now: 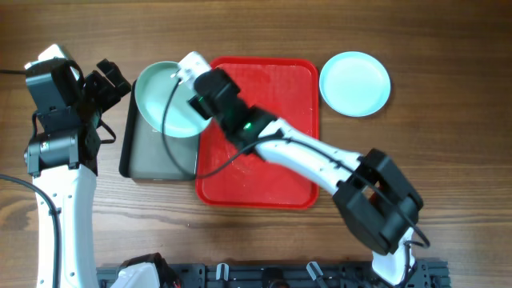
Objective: Clean dirty plates on tray and stack at the side
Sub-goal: 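Carry the held plate right over the red tray toward the plate stack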
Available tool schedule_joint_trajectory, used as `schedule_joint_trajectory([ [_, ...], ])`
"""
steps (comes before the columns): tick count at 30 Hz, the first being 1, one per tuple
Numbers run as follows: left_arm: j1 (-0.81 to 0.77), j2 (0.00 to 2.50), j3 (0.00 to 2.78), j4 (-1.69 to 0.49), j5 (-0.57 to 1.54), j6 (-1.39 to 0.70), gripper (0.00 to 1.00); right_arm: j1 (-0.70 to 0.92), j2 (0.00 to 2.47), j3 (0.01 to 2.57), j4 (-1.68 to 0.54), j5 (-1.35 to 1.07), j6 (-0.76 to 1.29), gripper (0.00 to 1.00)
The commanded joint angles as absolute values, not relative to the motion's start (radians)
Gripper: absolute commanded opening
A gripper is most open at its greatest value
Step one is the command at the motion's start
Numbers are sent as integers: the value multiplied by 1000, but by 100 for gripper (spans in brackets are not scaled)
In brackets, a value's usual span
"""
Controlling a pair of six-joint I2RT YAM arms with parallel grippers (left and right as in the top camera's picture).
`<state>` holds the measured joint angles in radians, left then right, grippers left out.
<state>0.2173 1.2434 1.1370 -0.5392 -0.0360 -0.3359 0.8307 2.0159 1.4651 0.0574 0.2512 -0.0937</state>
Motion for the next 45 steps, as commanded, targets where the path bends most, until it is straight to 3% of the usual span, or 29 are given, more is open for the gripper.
schedule_joint_trajectory([
  [1,223,1243,1141,-537,-35,-345,100,759,2001,1476,35,-87,192,4],
  [7,223,1243,1141,-537,-35,-345,100,677,2001,1476,31,-389,364,4],
  [13,223,1243,1141,-537,-35,-345,100,588,1968,1476,-29,-504,474,4],
  [30,223,1243,1141,-537,-35,-345,100,235,1648,1477,-529,-388,295,4],
  [37,223,1243,1141,-537,-35,-345,100,122,1645,1477,-613,-367,288,4],
  [45,223,1243,1141,-537,-35,-345,100,59,1645,1476,-630,-170,231,4],
])
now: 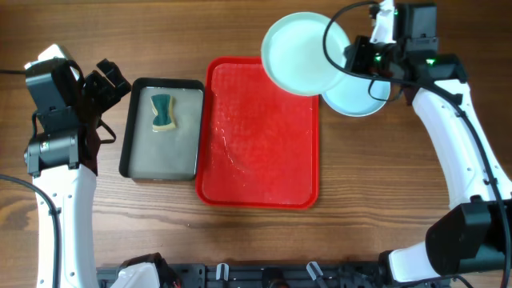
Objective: Clean dirty plates on tray and stack at the side
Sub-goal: 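Carry the held plate right over the red tray toward the plate stack, then lower the plate onto the stack right of the red tray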
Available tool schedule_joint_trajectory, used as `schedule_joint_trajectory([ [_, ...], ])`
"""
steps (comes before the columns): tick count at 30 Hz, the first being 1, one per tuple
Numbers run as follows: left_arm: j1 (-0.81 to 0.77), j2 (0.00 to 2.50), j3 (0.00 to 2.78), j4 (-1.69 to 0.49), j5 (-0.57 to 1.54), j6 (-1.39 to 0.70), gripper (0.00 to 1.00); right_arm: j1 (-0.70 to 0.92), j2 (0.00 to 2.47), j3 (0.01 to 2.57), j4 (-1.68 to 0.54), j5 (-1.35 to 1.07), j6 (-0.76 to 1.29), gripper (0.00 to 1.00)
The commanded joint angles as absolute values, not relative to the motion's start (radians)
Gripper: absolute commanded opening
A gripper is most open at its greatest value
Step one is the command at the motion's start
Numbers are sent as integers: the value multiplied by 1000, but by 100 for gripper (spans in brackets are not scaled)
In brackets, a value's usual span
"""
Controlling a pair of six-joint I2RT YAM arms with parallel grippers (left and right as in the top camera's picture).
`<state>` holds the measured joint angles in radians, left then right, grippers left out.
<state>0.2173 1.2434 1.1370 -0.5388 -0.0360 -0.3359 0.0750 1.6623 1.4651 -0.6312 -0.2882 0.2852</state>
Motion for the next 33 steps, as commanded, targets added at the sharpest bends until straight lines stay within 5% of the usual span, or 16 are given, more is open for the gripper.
schedule_joint_trajectory([
  [1,223,1243,1141,-537,-35,-345,100,56,1645,1476,-630,-140,224,4],
  [33,223,1243,1141,-537,-35,-345,100,5,1900,1470,-517,206,216,4],
])
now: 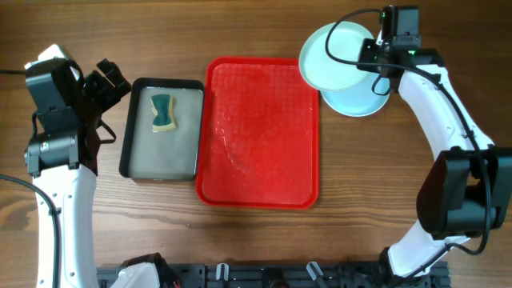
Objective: Clean dirty plates on tray and stack at the side
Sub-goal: 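Lower the plate onto the stack right of the red tray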
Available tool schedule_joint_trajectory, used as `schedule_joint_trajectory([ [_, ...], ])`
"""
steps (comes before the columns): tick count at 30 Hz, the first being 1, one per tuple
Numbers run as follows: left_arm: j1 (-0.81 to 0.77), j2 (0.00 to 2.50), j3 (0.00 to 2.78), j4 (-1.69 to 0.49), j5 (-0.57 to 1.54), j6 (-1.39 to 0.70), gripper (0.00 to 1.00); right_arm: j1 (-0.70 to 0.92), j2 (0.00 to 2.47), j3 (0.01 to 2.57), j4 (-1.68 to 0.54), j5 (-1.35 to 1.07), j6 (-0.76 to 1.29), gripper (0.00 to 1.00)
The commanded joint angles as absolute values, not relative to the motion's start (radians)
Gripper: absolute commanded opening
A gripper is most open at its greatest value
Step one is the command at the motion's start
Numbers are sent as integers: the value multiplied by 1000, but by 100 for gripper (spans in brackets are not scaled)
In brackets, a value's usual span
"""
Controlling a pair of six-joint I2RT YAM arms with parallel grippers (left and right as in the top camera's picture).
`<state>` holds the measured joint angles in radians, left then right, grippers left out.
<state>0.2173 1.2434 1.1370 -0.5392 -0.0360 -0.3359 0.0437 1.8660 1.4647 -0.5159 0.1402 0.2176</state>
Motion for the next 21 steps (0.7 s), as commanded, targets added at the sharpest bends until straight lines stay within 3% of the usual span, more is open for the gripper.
schedule_joint_trajectory([
  [1,223,1243,1141,-537,-35,-345,100,-14,1906,1470,-522,205,226,4],
  [21,223,1243,1141,-537,-35,-345,100,-83,2008,1470,-659,96,237,4],
])
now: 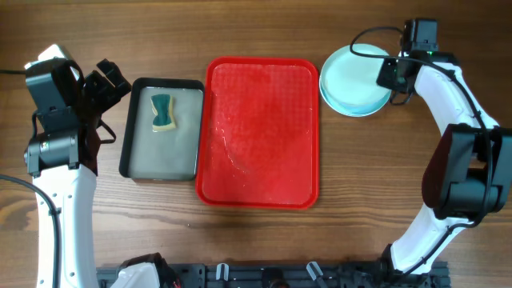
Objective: Clean dirty plates on tray and stack at the side
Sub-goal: 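Lower the plate onto the stack right of the red tray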
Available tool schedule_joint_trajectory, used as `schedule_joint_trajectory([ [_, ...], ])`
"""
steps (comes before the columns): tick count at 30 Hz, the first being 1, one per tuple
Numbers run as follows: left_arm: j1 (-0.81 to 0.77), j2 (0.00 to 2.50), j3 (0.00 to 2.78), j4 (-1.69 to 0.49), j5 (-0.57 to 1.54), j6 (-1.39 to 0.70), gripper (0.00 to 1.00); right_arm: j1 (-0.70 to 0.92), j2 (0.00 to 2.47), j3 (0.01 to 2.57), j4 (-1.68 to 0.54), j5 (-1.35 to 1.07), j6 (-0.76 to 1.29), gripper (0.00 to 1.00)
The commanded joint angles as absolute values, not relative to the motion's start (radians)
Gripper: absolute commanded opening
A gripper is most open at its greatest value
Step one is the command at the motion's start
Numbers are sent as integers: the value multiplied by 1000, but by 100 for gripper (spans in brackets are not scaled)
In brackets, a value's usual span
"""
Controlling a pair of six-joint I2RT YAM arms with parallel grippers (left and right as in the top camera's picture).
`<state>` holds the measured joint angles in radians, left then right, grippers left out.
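Observation:
The red tray (258, 136) lies in the middle of the table with nothing on it. To its upper right, light blue plates (352, 82) lie one on the other as a flat stack. My right gripper (390, 74) sits at the stack's right rim, its fingers still closed over the edge of the top plate. Far to the left, my left gripper (114, 78) hangs open beside the black basin (128, 152), holding nothing.
A green and tan sponge (162, 112) lies in the black basin left of the tray. The right arm arches along the table's right side. A dark rail runs along the front edge.
The plate in my right gripper was tilted above the left part of the plate at the upper right. It now lies flat on that plate, and the gripper is at its right rim.
My right gripper first held a plate over the basin at the left. Then the plate was high over the tray's upper right corner, then just above the other plate. It now rests on that plate. The left arm stayed still.

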<state>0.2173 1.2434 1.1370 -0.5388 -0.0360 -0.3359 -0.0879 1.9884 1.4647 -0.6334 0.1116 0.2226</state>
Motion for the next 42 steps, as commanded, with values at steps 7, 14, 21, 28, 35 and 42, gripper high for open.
schedule_joint_trajectory([
  [7,223,1243,1141,-537,-35,-345,100,-83,2009,1464,-703,96,237,5],
  [14,223,1243,1141,-537,-35,-345,100,-83,2009,1448,-713,96,237,9],
  [21,223,1243,1141,-537,-35,-345,100,-83,2009,1444,-715,96,237,13],
  [28,223,1243,1141,-537,-35,-345,100,-83,2009,1444,-716,63,235,32],
  [35,223,1243,1141,-537,-35,-345,100,-83,2009,1445,-699,-31,168,64],
  [42,223,1243,1141,-537,-35,-345,100,-83,2003,1502,-718,-196,151,79],
])
